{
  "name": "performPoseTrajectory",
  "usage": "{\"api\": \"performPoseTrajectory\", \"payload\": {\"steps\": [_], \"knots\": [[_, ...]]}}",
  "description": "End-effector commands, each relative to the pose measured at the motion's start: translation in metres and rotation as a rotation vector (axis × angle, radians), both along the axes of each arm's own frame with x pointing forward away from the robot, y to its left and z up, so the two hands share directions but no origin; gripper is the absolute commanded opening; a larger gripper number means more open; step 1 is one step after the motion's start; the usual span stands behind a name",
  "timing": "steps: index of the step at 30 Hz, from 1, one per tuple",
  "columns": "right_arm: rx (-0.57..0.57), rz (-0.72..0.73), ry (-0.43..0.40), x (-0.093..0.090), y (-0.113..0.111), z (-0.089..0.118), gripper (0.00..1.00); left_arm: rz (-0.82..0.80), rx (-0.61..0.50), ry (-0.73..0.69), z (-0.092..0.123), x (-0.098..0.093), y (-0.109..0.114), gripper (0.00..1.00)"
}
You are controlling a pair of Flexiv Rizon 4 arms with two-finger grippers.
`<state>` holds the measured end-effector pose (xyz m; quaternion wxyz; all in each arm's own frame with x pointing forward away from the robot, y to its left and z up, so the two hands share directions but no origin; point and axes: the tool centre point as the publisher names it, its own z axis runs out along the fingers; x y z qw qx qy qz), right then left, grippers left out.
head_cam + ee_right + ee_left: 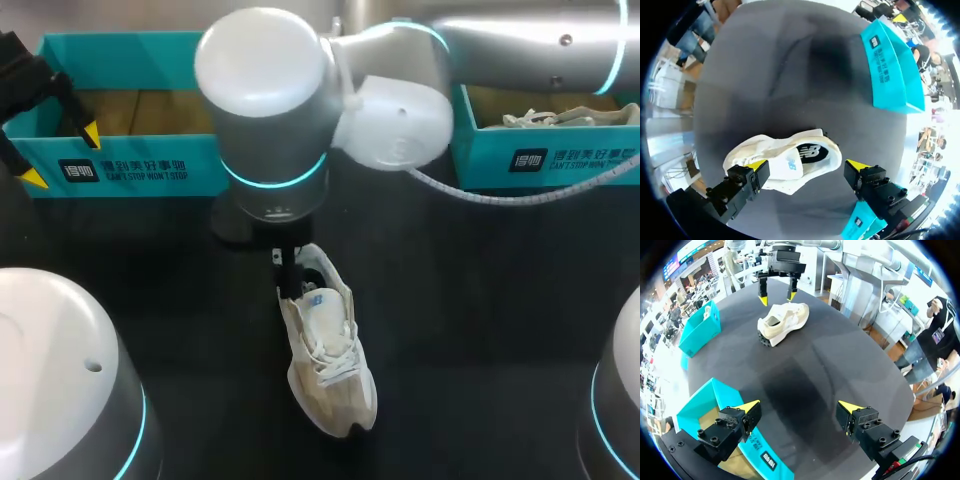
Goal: Take the shoe out of the shoebox, open the shoe tongue, remove and reinsert the insole, then place the shoe into the shoebox
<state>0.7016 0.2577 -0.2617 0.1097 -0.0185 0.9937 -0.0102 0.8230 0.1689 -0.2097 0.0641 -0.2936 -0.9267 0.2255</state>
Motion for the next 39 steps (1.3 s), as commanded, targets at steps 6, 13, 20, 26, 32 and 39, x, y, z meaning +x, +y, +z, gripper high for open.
{"api": "performPoseTrajectory", "payload": {"steps": [6, 13, 20, 26, 32, 39], "knots": [[-0.094, 0.050, 0.020, 0.023, 0.014, -0.011, 1.00, -0.002, 0.002, 0.002, 0.000, 0.001, 0.001, 1.00], [-0.103, 0.085, 0.015, 0.041, 0.008, -0.026, 1.00, -0.002, 0.002, 0.002, 0.000, 0.001, 0.001, 1.00], [-0.109, 0.122, 0.016, 0.058, -0.005, -0.047, 1.00, -0.002, 0.002, 0.002, 0.000, 0.001, 0.001, 1.00], [-0.120, 0.123, 0.035, 0.072, -0.012, -0.063, 1.00, -0.002, 0.002, 0.002, 0.000, 0.001, 0.001, 1.00], [-0.105, 0.131, 0.042, 0.085, -0.018, -0.081, 1.00, -0.002, 0.002, 0.002, 0.000, 0.001, 0.001, 1.00], [-0.094, 0.122, 0.059, 0.092, -0.020, -0.095, 1.00, -0.002, 0.002, 0.002, 0.000, 0.001, 0.001, 1.00]]}}
